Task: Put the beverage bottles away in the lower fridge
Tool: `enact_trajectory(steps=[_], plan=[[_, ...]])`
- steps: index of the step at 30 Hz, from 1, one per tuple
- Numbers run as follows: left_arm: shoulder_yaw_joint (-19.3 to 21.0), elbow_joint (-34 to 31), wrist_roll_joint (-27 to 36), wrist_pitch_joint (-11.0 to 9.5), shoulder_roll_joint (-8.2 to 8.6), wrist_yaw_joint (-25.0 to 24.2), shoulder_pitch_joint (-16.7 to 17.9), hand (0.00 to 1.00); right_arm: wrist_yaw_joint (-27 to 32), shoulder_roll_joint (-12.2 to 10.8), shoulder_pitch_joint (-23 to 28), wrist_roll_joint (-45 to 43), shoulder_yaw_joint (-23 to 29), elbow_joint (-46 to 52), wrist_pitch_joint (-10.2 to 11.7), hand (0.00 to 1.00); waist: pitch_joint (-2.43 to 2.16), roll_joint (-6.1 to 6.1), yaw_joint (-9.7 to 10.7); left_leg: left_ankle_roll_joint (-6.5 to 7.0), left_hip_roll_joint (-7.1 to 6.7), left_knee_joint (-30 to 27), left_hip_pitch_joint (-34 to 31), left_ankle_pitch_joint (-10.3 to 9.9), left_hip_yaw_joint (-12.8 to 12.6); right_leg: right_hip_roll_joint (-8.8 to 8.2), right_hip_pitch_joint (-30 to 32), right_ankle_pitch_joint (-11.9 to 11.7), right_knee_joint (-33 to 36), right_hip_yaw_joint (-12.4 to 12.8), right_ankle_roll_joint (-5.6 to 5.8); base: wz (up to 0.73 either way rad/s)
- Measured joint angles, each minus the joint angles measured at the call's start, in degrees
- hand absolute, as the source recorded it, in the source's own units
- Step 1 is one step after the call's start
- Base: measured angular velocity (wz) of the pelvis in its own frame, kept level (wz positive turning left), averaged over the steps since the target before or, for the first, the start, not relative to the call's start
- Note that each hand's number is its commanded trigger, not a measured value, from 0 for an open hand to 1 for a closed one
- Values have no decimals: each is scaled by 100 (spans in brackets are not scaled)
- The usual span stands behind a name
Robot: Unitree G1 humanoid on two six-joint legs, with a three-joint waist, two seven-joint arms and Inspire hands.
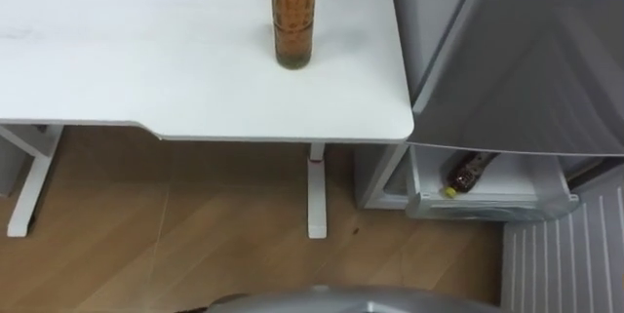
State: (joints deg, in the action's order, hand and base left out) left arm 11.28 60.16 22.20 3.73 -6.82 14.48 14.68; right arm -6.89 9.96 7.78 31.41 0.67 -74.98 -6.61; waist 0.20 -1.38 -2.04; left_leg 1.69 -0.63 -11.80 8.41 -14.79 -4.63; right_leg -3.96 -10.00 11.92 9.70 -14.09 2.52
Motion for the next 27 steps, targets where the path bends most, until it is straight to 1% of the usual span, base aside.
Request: enact_trajectory(steps=[2, 3, 5, 6, 8, 9, 10, 11, 12, 13, 15, 16, 17, 18, 20, 21, 22, 23, 24, 25, 26, 27], plan=[[336, -226, 144, 9, 43, 260, 43, 0, 48, 0, 16, -67, 63, 28, 31, 0, -9, 27, -5, 0, -2, 0, 37, 1, -8, 2, -10, 0, -1, 35, 0, -4], [402, -299, 251, 9, 46, 342, 47, 0, 67, 1, 14, -105, 77, 38, 32, 0, -11, 33, -4, 0, -3, 0, 42, 1, -10, 1, -12, 0, 0, 42, 0, 0], [636, -611, 771, -13, 46, 727, 20, 0, 113, -3, -1, -390, 153, 78, 82, 0, -5, 64, 4, 1, -6, -2, 47, 1, -5, -2, -20, 0, -1, 49, 0, 0], [678, -681, 848, -24, 46, 816, 7, 0, 126, -5, -6, -471, 173, 78, 103, 0, -6, 70, 1, 1, -7, -2, 47, 2, -4, -2, -20, 0, -1, 56, 0, 0], [752, -939, 973, -85, 45, 1166, -48, 0, 213, -8, -33, -708, 181, 139, 165, 0, -4, 100, -4, 2, -8, 5, 64, 2, -9, -3, -33, 1, 0, 108, 0, 0], [796, -1083, 970, -86, 55, 1259, -44, 0, 230, -8, -33, -748, 176, 163, 173, 0, -3, 95, -6, 1, -9, 5, 67, 2, -11, -2, -34, 2, 0, 127, 1, 0], [873, -1495, 960, -96, 79, 1464, -19, 0, 253, -15, -27, -830, 177, 197, 182, 0, 1, 82, -11, 0, -7, 5, 78, 3, -10, 3, -31, 2, -1, 150, 2, 0], [876, -1810, 946, -194, 76, 1664, -14, 0, 258, -9, -39, -930, 179, 196, 204, 0, 3, 77, -16, -3, -7, 5, 90, 5, -10, 5, -31, 2, -1, 171, 2, 0], [875, -1918, 937, -266, 69, 1731, -29, 0, 259, -4, -43, -939, 179, 195, 218, 0, 5, 74, -17, -4, -7, 6, 92, 6, -12, 4, -31, 2, -1, 174, 2, -3], [875, -2113, 929, -383, 57, 1877, -78, 0, 260, -4, -41, -962, 179, 199, 240, 0, 0, 97, -8, -4, -7, 7, 77, 7, -16, 2, -30, 2, 6, 176, 2, -3], [830, -2556, 908, -477, 58, 2159, -79, 0, 277, -8, -43, -970, 176, 235, 300, 0, 0, 96, -9, -4, -6, 10, 57, 7, -23, 1, -4, 2, 11, 147, 2, -2], [797, -2827, 814, -546, 65, 2333, -65, 0, 308, -9, -27, -970, 172, 274, 310, 0, -5, 102, -17, -4, -6, 6, 35, 6, -24, 1, 11, 2, 11, 140, 3, 0], [776, -3192, 676, -566, 83, 2504, -53, 0, 316, -12, -11, -971, 169, 304, 306, 0, -5, 91, -14, -4, -6, 7, 29, 6, -18, 2, 13, 2, 5, 135, 3, 0], [762, -3382, 612, -570, 87, 2585, -56, 0, 317, -16, 8, -972, 168, 330, 306, 0, -5, 89, -14, -4, -6, 7, 29, 6, -12, 4, 11, 2, 3, 137, 3, 0], [755, -4056, 196, -638, 84, 2725, -58, 0, 321, -18, 7, -1180, 173, 385, 348, 0, -8, 96, -91, -4, -5, 15, 36, 6, -11, 10, 6, 1, -8, 137, 2, 0], [757, -4210, 116, -682, 85, 2752, -59, 0, 320, -20, 7, -1255, 182, 386, 375, 0, -10, 99, -103, -4, -4, 19, 41, 6, -10, 10, 1, 1, -12, 133, 2, 0], [764, -4465, -62, -804, 84, 2771, -63, 0, 320, -23, 15, -1388, 184, 382, 456, 0, -13, 110, -122, -4, -5, 22, 73, 6, -5, 11, -12, 1, -18, 136, 2, 0], [757, -4713, -207, -875, 81, 2783, -64, 0, 317, -25, 32, -1405, 176, 383, 518, 0, -11, 119, -119, -4, -7, 23, 95, 6, 4, 10, -35, 1, -27, 135, 2, 4], [757, -4854, -258, -886, 82, 2789, -64, 0, 313, -29, 43, -1407, 168, 382, 553, 0, -10, 118, -125, -4, -9, 26, 103, 6, 10, 10, -49, 1, -34, 138, 2, 5], [761, -5131, -381, -900, 78, 2791, -65, 0, 311, -49, 59, -1408, 170, 375, 609, 0, -10, 111, -133, -4, -10, 33, 109, 7, 15, 10, -71, 1, -62, 130, 2, 0], [760, -5371, -600, -926, 66, 2785, -66, 0, 309, -60, 58, -1414, 170, 357, 638, 0, -10, 96, -144, -4, -14, 40, 110, 6, 14, 8, -92, 2, -113, 124, 3, 0], [761, -5454, -694, -948, 52, 2778, -66, 0, 310, -60, 76, -1415, 177, 338, 657, 0, -9, 99, -136, -4, -15, 41, 110, 6, 13, 9, -92, 1, -112, 127, 3, 0]])
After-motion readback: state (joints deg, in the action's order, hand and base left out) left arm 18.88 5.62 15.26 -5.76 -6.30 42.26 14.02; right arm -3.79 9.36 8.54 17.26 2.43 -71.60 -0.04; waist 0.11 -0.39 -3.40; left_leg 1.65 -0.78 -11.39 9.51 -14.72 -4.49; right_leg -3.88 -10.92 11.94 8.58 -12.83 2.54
